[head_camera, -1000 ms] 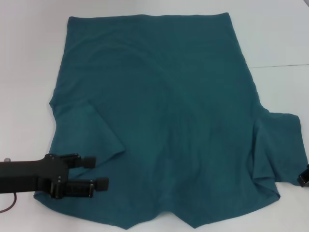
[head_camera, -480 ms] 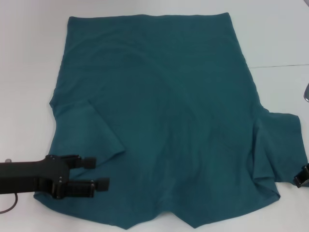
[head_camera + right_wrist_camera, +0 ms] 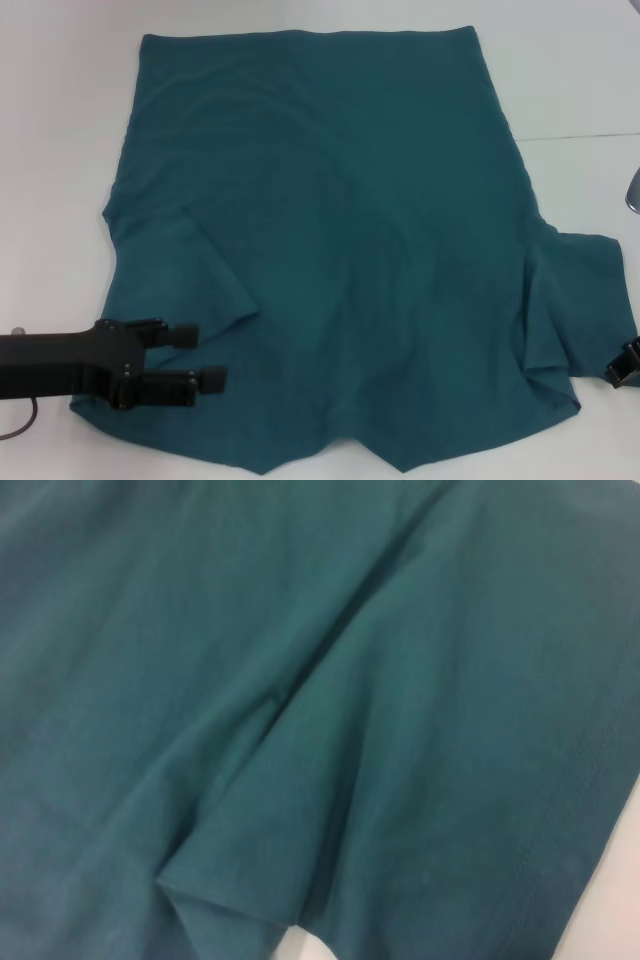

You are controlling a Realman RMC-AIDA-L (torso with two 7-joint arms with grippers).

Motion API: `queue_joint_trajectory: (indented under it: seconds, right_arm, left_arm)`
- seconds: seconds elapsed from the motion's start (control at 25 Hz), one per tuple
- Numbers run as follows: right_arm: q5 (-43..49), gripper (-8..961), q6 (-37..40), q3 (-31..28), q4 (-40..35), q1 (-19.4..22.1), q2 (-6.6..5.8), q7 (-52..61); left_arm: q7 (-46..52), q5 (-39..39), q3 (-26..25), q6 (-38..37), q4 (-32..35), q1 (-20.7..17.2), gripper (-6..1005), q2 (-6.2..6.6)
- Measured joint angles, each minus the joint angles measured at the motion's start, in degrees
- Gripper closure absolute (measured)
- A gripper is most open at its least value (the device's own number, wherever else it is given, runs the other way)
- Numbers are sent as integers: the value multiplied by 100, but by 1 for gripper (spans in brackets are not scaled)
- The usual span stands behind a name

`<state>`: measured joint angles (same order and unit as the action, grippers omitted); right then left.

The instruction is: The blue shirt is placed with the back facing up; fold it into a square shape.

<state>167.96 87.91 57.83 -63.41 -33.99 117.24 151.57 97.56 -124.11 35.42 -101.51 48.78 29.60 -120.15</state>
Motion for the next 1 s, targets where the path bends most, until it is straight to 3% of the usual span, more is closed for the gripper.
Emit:
queue_joint_trajectory:
  seconds: [0.52,1.0]
  right_arm:
    - [0,418,-67,0,15,27,1,4]
    - [0,708,-172,-38,137,52,-6,-2]
  left_arm:
    - [1,0,-1,0,0,20,90,0]
    - [26,1,-1,-14,0,10,90,0]
